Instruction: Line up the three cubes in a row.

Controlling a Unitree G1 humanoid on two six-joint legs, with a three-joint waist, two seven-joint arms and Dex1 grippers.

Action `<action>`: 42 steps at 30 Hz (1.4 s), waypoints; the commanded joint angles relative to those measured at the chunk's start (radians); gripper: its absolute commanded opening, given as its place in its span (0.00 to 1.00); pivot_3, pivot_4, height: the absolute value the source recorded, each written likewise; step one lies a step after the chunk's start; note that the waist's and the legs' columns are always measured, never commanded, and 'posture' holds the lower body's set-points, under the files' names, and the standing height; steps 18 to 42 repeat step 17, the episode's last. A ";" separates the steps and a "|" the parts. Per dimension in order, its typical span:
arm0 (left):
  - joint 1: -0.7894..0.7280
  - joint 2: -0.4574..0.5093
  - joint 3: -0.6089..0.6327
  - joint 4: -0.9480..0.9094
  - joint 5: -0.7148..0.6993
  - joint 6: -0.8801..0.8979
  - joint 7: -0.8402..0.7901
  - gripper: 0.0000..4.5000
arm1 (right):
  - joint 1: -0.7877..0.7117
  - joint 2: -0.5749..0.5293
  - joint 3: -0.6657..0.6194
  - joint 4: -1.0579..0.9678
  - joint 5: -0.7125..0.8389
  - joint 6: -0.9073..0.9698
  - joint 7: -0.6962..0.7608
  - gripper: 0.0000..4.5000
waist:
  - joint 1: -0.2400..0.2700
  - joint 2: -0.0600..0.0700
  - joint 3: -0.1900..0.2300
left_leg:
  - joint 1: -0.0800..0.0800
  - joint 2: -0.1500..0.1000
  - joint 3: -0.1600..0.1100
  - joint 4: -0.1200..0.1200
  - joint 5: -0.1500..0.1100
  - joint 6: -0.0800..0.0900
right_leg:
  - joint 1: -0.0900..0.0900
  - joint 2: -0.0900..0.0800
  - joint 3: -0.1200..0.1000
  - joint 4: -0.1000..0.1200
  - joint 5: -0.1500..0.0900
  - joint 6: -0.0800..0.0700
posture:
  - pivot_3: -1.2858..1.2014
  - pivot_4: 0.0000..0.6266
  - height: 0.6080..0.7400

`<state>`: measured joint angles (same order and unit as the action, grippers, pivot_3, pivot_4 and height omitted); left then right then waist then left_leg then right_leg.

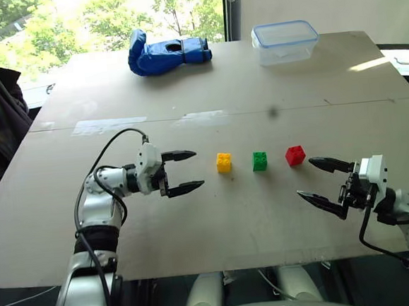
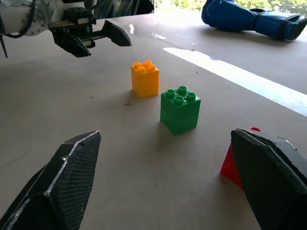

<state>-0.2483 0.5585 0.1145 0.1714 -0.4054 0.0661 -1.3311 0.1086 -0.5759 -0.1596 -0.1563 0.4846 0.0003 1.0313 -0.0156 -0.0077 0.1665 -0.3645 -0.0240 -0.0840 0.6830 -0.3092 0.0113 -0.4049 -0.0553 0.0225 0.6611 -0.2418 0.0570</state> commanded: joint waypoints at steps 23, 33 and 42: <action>0.632 -0.074 -0.021 -0.736 0.073 0.354 0.649 0.99 | 0.084 -0.027 -0.099 0.184 -0.014 -0.139 0.068 1.00 | 0.005 0.004 0.000 | 0.004 0.001 0.003 -0.001 0.000 0.000 | 0.002 0.001 0.003 0.000 0.000 -0.001 | 0.52 0.24 1.00; 0.632 -0.074 -0.021 -0.736 0.073 0.354 0.649 0.99 | 0.084 -0.027 -0.099 0.184 -0.014 -0.139 0.068 1.00 | 0.005 0.004 0.000 | 0.004 0.001 0.003 -0.001 0.000 0.000 | 0.002 0.001 0.003 0.000 0.000 -0.001 | 0.52 0.24 1.00; 0.632 -0.074 -0.021 -0.736 0.073 0.354 0.649 0.99 | 0.084 -0.027 -0.099 0.184 -0.014 -0.139 0.068 1.00 | 0.005 0.004 0.000 | 0.004 0.001 0.003 -0.001 0.000 0.000 | 0.002 0.001 0.003 0.000 0.000 -0.001 | 0.52 0.24 1.00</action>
